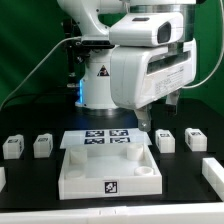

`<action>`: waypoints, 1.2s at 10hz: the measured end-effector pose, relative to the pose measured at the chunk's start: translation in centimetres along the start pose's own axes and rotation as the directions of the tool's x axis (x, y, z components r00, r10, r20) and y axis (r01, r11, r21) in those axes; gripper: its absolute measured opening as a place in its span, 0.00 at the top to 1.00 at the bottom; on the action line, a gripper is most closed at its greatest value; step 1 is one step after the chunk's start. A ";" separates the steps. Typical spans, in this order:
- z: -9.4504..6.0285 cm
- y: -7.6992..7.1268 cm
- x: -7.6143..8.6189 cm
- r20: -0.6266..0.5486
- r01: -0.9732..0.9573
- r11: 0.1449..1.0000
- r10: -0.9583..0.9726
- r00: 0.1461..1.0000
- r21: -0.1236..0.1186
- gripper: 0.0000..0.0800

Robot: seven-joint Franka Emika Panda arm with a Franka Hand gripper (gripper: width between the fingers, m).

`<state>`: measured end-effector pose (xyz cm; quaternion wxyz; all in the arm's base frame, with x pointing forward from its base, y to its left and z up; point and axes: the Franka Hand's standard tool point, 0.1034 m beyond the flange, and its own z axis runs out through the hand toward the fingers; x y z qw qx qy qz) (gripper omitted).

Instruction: Assemble one leg

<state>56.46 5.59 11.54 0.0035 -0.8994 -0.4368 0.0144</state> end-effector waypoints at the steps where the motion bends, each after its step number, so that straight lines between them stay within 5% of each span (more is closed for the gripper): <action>1: 0.0 0.0 0.0 0.000 0.001 1.000 -0.001 1.000 0.000 0.19; 3: 0.0 0.1 -0.1 0.002 0.265 0.964 -0.265 0.964 -0.001 0.19; 11: 0.0 0.2 -0.2 0.000 0.276 0.961 -0.276 0.961 0.001 0.19; 12: -0.3 -0.1 -1.9 0.004 0.314 0.950 -0.314 0.950 0.010 0.19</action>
Offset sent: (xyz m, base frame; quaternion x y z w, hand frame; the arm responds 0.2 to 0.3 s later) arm 0.0000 0.0000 0.0000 0.0000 0.0000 0.0000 1.0000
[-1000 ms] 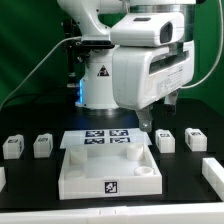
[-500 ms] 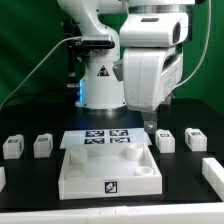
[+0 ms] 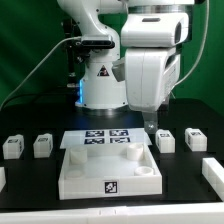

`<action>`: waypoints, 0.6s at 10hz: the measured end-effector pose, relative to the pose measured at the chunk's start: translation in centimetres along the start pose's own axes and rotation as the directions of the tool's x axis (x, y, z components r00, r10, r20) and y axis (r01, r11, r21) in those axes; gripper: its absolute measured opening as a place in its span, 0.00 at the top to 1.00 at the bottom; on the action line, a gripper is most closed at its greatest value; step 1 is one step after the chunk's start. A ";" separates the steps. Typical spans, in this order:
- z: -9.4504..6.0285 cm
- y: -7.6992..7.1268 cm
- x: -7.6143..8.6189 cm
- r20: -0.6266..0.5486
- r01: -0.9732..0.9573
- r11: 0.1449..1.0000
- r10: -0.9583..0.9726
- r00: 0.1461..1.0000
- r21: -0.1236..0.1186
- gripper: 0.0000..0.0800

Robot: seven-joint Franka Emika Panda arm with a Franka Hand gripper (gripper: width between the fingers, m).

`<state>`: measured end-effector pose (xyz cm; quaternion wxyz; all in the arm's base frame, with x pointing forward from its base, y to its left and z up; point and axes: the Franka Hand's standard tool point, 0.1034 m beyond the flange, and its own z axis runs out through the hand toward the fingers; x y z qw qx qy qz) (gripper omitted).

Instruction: Assemble one leg

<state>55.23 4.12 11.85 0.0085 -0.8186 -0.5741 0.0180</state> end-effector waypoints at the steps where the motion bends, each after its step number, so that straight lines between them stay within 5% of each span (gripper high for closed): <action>1: -0.1 -2.0 -2.3 0.011 0.173 0.985 -0.173 0.985 0.004 0.19; 3: 0.3 -4.9 -4.8 0.011 0.439 0.899 -0.439 0.899 -0.005 0.19; 4: 0.7 -4.6 -5.3 0.017 0.580 0.814 -0.580 0.815 -0.042 0.19; 6: 0.8 -4.7 -5.5 0.018 0.587 0.809 -0.587 0.810 -0.036 0.19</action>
Offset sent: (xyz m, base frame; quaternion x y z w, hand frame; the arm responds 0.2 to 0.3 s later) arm -0.0133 0.0018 -0.0095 -0.0960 0.0704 -0.3287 0.9369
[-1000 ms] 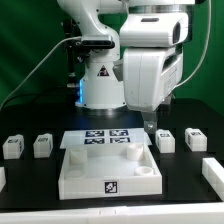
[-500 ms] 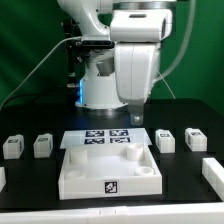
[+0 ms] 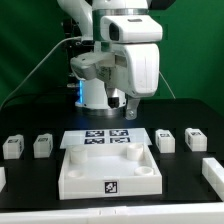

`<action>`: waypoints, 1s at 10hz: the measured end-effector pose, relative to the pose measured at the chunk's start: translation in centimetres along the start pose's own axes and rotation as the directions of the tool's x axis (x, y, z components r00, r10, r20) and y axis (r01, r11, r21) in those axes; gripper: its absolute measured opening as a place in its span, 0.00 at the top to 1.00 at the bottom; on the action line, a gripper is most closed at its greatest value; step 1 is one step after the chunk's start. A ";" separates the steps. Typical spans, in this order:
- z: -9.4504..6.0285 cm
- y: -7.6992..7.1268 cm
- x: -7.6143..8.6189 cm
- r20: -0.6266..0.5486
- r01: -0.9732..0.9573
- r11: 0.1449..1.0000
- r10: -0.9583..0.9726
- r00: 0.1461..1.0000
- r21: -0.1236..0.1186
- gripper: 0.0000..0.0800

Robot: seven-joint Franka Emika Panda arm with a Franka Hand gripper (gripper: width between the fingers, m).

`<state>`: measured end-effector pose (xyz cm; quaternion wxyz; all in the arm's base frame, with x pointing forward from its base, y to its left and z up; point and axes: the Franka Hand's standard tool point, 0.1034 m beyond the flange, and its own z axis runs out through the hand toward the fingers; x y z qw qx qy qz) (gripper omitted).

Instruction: Assemble one leg

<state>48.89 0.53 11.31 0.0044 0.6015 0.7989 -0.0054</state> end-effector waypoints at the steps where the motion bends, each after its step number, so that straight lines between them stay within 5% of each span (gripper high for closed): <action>1: 0.0 0.0 0.0 0.000 -0.001 1.000 0.001 1.000 0.001 0.19; 3: 0.2 -0.2 -0.1 -0.001 -0.003 1.000 0.003 1.000 0.003 0.19; 4: 1.2 -2.0 -0.2 -0.006 0.030 1.000 -0.030 1.000 -0.002 0.19; 5: 2.2 -4.9 -0.2 -0.013 0.013 1.000 -0.012 1.000 0.023 0.19; 6: 3.3 -6.0 -0.7 -0.025 -0.028 0.999 0.028 0.999 0.022 0.19; 8: 6.2 -6.9 -1.4 -0.065 -0.111 0.990 0.117 0.991 0.090 0.19; 10: 7.5 -7.1 -2.3 -0.075 -0.133 0.985 0.141 0.987 0.112 0.19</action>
Offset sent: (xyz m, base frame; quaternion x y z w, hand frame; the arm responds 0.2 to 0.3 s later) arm -0.0704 -0.0068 -0.0266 -0.0149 0.0579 -0.0382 0.9975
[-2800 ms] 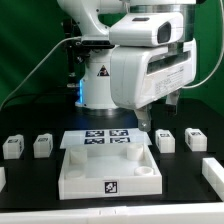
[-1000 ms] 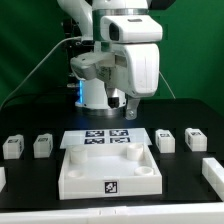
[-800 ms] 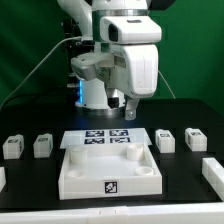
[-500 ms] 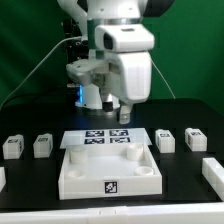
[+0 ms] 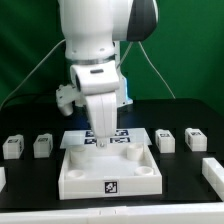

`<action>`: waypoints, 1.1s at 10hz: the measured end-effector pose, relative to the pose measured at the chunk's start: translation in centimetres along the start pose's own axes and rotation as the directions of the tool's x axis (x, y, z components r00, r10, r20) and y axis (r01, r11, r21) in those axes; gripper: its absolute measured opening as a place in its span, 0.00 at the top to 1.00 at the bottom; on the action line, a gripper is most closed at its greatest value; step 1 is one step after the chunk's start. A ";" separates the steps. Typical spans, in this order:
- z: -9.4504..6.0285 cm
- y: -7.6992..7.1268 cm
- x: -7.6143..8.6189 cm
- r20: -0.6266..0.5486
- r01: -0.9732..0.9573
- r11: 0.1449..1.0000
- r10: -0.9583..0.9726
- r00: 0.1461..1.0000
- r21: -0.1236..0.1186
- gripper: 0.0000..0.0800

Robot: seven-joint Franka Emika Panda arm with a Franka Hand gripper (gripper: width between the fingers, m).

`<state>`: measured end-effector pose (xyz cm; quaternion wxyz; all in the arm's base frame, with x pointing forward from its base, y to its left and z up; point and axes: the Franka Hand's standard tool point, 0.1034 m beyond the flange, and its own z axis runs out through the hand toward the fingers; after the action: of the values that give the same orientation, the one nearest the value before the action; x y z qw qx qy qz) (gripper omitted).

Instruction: Assemble one leg

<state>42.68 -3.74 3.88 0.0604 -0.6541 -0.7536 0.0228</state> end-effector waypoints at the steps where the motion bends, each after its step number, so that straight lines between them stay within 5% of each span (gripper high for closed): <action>1: 0.8 0.7 0.3 -0.005 -0.020 1.000 0.021 1.000 0.006 0.19; 3: 2.4 0.9 1.6 -0.016 -0.040 0.999 0.040 0.999 0.008 0.19; 6: 2.9 0.7 0.9 -0.021 -0.080 0.996 0.080 0.997 0.031 0.19; 8: 3.0 0.7 0.9 -0.021 -0.082 0.996 0.083 0.996 0.031 0.49; 9: 3.0 0.7 0.9 -0.021 -0.083 0.996 0.084 0.996 0.031 0.49; 11: 2.9 0.8 0.8 -0.020 -0.084 0.996 0.085 0.996 0.027 0.90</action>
Offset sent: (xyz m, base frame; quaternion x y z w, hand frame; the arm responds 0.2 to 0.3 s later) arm 0.0039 0.0127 -0.0042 0.0133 -0.0087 0.0131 0.9998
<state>42.98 -2.70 0.96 0.0759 -0.6848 -0.7242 0.0282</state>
